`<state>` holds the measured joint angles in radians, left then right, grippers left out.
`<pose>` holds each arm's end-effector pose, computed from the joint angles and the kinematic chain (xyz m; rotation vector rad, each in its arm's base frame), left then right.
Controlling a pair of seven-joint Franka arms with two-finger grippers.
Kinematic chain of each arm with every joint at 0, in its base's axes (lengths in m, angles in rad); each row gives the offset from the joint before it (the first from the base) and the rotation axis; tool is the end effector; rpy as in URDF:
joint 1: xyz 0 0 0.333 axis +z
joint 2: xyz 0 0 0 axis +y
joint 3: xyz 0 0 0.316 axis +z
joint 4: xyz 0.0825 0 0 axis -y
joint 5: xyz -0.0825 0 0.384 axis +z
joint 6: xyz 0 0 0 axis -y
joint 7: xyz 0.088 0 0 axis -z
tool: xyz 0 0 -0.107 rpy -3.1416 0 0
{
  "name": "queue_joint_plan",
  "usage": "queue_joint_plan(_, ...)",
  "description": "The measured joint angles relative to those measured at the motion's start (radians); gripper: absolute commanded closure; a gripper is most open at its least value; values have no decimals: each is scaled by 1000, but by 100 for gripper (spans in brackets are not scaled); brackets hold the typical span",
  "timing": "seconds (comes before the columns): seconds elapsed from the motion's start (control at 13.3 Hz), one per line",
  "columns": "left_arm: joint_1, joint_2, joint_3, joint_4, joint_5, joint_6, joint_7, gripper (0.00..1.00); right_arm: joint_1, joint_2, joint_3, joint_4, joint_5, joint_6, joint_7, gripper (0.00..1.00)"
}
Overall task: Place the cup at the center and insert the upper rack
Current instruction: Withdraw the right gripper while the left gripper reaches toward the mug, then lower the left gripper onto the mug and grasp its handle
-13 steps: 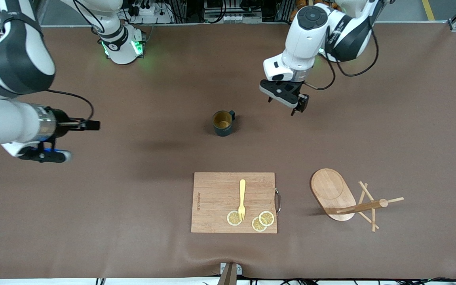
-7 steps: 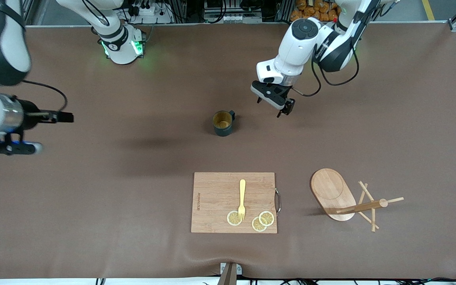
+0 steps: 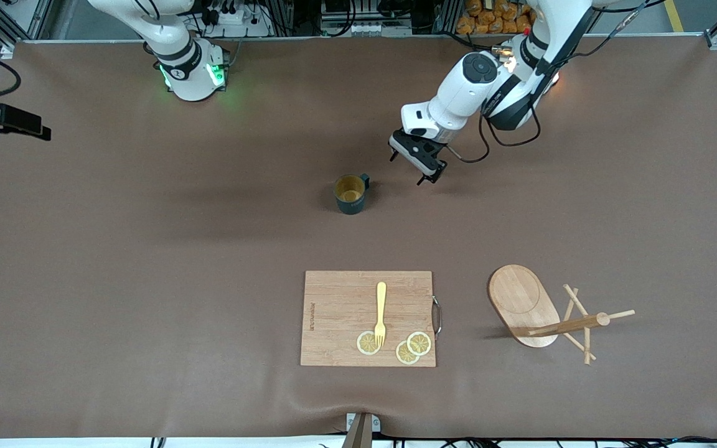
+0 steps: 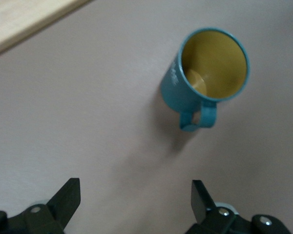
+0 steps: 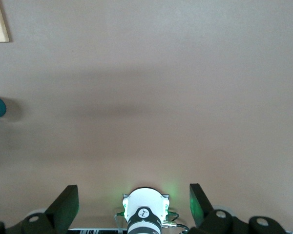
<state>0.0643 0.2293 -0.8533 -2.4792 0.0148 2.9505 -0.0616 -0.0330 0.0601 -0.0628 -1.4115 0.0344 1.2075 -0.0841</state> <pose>0.3523 -0.3635 0.2652 2.6702 -0.9756 0.3226 0.5304 -0.0452 0.6375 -3.0622 0.0063 0.4008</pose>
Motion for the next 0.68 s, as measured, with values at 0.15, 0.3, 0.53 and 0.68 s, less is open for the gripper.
queue_joint_plan(0.15,-24,27,-2,-1,0,22,0,4,-34,-2,0,-2,0,3,-57,0)
queue_joint_plan(0.3,-48,63,-3,-3,0,86,-1,6,-62,-2,8,-1,1,8,-75,0)
queue_joint_plan(0.53,-70,131,-3,0,0,170,-1,14,-64,-3,35,1,4,20,-35,0)
queue_joint_plan(0.68,-74,162,-1,19,0,191,0,15,-64,-4,58,1,4,42,11,0)
